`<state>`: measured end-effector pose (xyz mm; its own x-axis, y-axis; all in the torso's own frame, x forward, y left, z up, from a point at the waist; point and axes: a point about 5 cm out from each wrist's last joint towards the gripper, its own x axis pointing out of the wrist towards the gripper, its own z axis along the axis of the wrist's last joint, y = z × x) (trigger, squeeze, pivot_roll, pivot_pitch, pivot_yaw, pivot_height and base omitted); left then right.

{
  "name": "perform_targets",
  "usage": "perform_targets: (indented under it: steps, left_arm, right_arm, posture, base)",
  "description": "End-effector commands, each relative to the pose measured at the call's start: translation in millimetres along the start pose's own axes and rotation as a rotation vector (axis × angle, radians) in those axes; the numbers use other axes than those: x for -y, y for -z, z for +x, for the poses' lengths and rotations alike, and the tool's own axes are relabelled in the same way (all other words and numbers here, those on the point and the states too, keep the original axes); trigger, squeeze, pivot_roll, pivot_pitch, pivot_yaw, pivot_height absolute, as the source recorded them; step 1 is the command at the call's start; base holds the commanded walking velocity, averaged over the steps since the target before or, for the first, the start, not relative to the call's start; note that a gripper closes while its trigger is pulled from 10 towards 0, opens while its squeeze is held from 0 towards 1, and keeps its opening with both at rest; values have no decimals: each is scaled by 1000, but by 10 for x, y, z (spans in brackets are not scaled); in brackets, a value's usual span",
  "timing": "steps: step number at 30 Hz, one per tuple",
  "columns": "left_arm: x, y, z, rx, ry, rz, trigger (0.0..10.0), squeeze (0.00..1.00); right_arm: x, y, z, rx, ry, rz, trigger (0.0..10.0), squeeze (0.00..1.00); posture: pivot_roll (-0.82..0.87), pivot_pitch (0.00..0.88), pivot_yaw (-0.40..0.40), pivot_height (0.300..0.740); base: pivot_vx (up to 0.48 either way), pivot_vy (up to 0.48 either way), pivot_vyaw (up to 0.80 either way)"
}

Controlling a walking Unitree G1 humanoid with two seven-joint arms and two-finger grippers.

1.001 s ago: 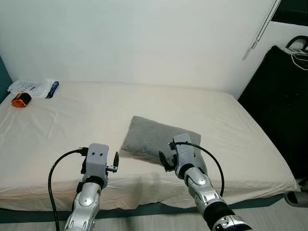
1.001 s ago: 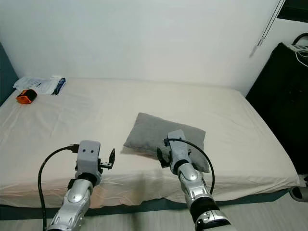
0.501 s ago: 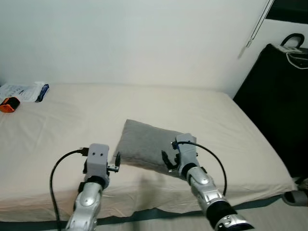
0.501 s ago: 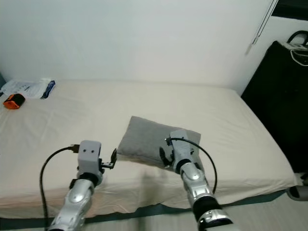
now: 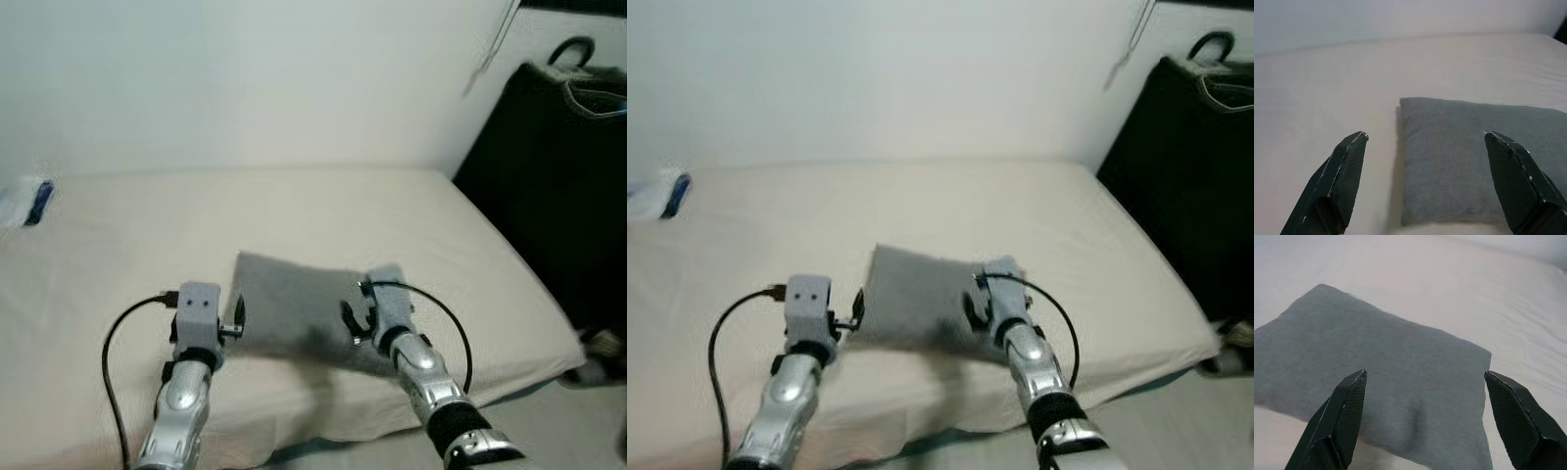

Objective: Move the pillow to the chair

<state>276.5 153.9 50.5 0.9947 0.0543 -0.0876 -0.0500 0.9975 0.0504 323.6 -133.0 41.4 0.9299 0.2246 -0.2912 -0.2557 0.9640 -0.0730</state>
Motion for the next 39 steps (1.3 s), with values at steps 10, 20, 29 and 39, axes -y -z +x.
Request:
perform_targets:
  steps: [10,20,29,39]
  left_arm:
    - [-51,67,-48,-26,-16,0,10000,0]
    - [-27,65,-40,-27,4,10,10000,0]
    - [6,46,-19,-22,17,14,10000,0]
    - [52,26,3,-18,30,14,10000,0]
  right_arm:
    - [-85,8,4,4,-25,19,10000,0]
    - [-99,-3,16,3,-33,23,10000,0]
    - [-88,-30,33,4,-26,74,10000,0]
    - [-86,-117,74,23,-26,78,10000,0]
  posture:
    - [66,0,-134,708]
    - [68,0,-132,708]
    - [64,0,-132,698]
    - [62,0,-135,663]
  base:
    - [0,0,0]
    - [0,0,0]
    - [0,0,0]
    - [0,0,0]
